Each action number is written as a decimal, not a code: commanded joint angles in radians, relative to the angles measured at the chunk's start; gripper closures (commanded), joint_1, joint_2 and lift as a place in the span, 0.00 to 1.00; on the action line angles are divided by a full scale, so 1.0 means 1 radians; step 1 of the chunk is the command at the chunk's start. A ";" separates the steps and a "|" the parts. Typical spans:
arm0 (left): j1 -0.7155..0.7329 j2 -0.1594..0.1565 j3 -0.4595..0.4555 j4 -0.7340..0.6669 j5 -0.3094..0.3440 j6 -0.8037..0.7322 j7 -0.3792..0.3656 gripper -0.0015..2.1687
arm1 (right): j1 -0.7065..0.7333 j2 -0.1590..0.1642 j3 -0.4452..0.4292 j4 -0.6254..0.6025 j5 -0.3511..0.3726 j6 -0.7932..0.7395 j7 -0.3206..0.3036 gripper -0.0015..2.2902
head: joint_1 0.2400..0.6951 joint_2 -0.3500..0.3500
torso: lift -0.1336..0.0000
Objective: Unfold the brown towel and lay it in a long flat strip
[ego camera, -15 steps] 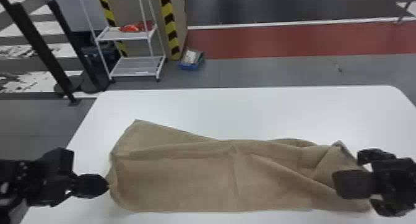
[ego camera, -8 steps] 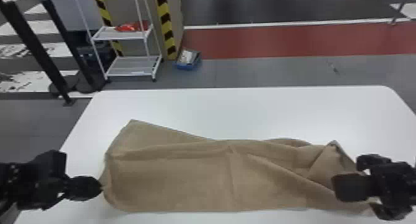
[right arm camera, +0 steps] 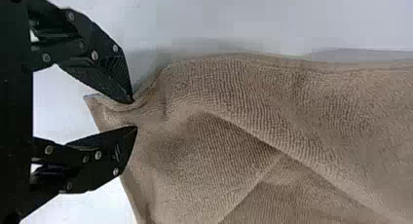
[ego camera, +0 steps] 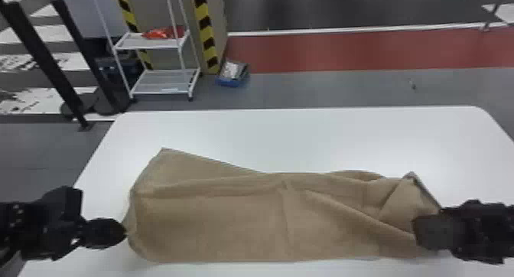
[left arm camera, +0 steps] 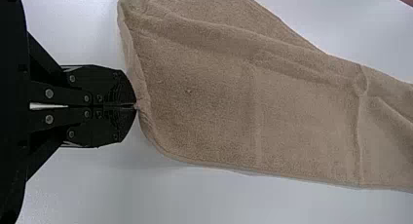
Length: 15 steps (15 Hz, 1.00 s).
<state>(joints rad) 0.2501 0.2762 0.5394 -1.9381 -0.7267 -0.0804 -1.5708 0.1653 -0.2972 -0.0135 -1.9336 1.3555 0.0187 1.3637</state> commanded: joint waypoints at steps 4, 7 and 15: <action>-0.003 0.001 0.008 0.001 0.004 0.000 -0.010 0.54 | 0.010 0.004 -0.137 -0.123 -0.207 0.042 0.003 0.99 | 1.00 0.68 | 0.13; -0.005 0.004 0.013 0.001 0.007 -0.003 -0.010 0.54 | 0.007 0.004 -0.197 -0.145 -0.239 0.091 0.003 0.99 | 1.00 0.66 | 0.13; -0.008 0.003 0.008 0.001 0.000 -0.003 -0.010 0.54 | 0.045 0.001 -0.210 -0.122 -0.239 0.137 0.003 0.99 | 1.00 0.58 | 0.13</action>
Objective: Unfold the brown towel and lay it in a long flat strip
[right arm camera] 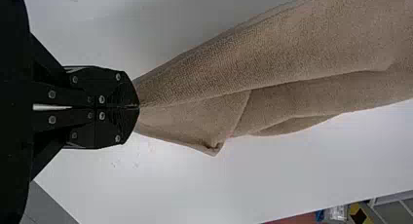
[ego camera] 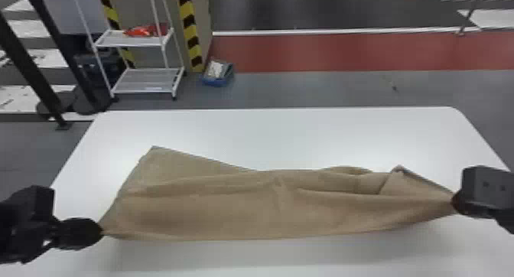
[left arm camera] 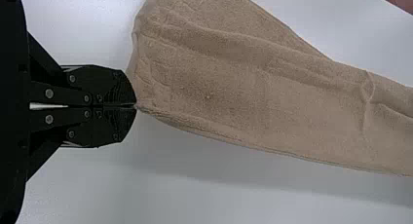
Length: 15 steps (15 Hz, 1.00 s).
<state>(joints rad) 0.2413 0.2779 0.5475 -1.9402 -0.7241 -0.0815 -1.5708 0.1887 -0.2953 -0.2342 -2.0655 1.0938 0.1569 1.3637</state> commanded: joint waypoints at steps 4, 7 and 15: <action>-0.002 0.003 -0.011 0.003 -0.005 -0.002 -0.010 0.54 | 0.052 0.002 0.024 0.002 0.029 0.002 0.003 0.67 | 1.00 0.59 | 0.13; -0.005 0.004 -0.014 0.012 -0.009 -0.002 -0.010 0.54 | 0.049 0.001 0.035 0.004 0.041 0.048 0.003 0.36 | 1.00 0.59 | 0.13; -0.017 0.004 -0.018 0.037 -0.011 -0.002 -0.010 0.54 | -0.014 -0.010 0.125 0.133 0.152 0.042 0.003 0.12 | 1.00 0.58 | 0.13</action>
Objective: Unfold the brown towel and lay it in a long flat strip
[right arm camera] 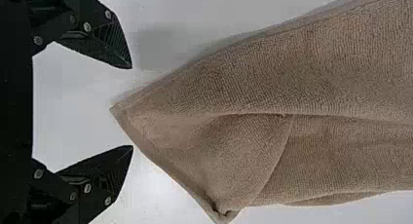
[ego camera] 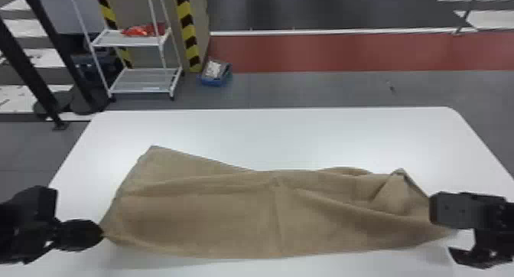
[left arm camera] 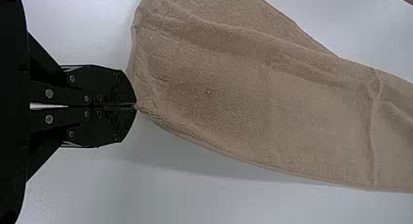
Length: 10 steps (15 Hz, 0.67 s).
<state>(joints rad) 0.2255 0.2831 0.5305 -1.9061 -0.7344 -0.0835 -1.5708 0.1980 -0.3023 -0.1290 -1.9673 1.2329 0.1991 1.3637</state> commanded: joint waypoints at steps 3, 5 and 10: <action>-0.002 -0.002 -0.003 0.002 -0.003 0.000 -0.010 0.54 | -0.068 -0.005 0.058 0.093 0.026 0.009 0.003 0.20 | 1.00 0.58 | 0.13; 0.000 0.001 0.000 0.005 -0.003 0.000 -0.010 0.54 | -0.072 -0.005 0.072 0.094 0.026 0.012 0.003 0.34 | 1.00 0.59 | 0.13; 0.002 0.002 0.006 0.010 -0.002 0.000 -0.010 0.54 | -0.045 -0.006 0.019 0.044 -0.044 0.012 0.003 0.88 | 1.00 0.61 | 0.13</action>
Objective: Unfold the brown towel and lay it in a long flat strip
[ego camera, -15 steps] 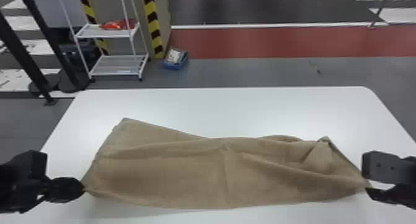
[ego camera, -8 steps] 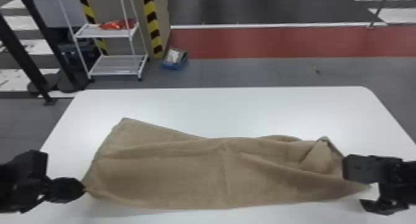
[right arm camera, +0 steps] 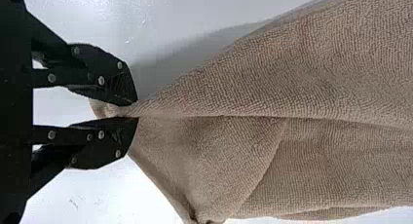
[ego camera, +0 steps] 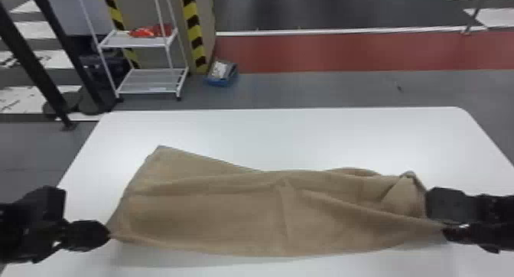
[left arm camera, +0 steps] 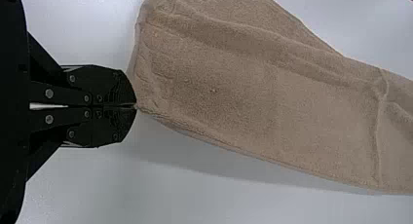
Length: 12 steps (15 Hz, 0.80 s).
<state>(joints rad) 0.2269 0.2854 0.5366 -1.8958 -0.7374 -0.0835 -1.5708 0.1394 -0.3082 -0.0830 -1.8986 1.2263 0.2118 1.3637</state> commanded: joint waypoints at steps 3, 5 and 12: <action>-0.003 0.001 0.014 -0.006 0.012 0.000 -0.010 0.54 | 0.032 -0.002 -0.141 -0.139 -0.231 0.008 0.003 0.96 | 1.00 0.61 | 0.13; -0.003 0.000 0.031 -0.019 0.043 0.000 -0.010 0.54 | 0.029 -0.003 -0.192 -0.189 -0.315 0.088 0.003 0.98 | 1.00 0.61 | 0.13; -0.069 -0.040 0.105 -0.098 0.227 0.040 -0.010 0.54 | -0.142 0.017 -0.187 -0.204 -0.524 0.530 0.003 0.98 | 1.00 0.57 | 0.13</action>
<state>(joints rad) 0.1918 0.2596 0.6234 -1.9769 -0.5598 -0.0665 -1.5708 0.0622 -0.3011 -0.2703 -2.1030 0.7603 0.6631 1.3637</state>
